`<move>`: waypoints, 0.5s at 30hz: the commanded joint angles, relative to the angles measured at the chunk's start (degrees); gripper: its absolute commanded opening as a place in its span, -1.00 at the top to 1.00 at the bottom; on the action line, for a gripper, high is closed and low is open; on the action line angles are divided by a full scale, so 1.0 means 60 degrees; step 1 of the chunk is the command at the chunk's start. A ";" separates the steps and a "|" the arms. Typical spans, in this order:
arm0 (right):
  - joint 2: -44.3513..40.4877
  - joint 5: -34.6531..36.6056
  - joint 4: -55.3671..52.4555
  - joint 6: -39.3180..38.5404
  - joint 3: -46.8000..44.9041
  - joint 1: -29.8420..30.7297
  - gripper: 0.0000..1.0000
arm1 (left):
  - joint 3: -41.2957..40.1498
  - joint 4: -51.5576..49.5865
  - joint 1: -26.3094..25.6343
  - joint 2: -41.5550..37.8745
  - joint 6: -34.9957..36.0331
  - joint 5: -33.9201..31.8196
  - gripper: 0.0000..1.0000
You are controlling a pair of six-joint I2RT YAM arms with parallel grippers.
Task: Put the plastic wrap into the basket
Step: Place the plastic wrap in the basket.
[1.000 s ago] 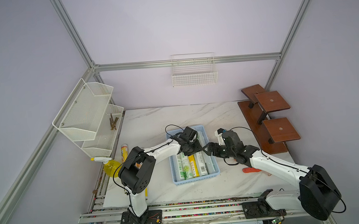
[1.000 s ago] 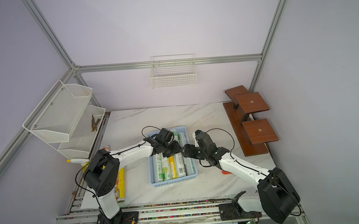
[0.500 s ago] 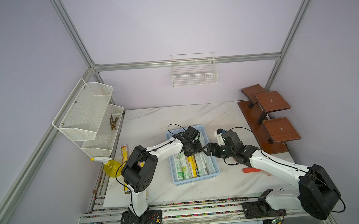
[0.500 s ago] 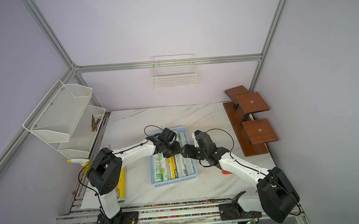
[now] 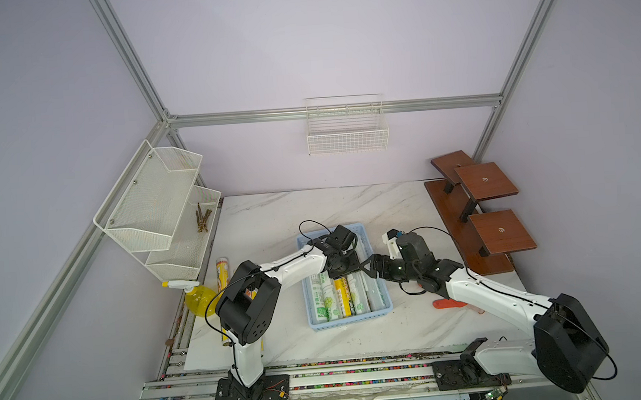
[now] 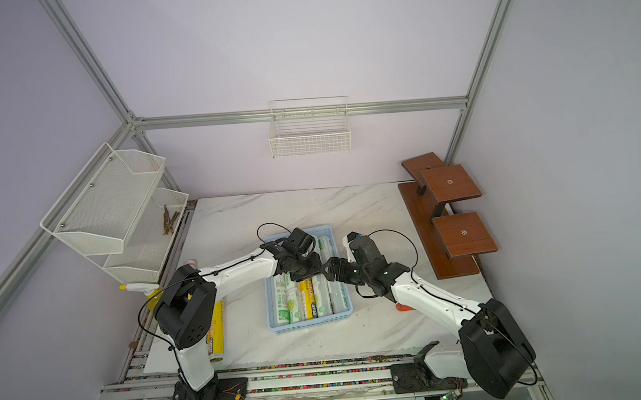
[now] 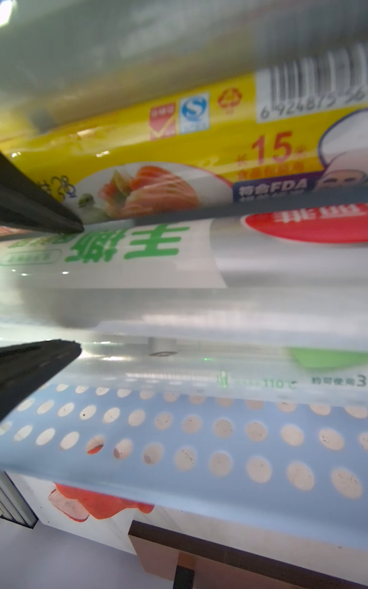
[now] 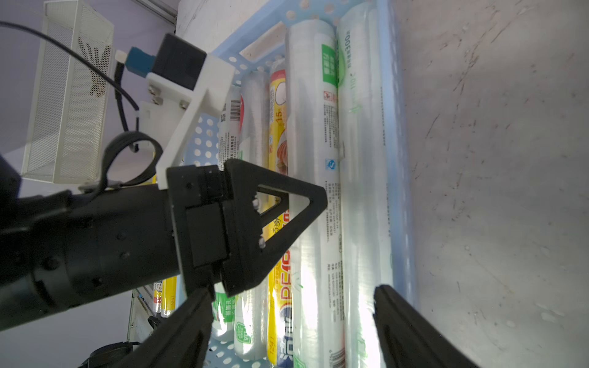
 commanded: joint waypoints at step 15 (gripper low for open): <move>-0.0925 -0.1059 0.2344 0.0628 0.0022 0.0189 -0.59 | -0.1727 -0.1330 -0.0028 -0.5079 0.1198 -0.4075 -0.10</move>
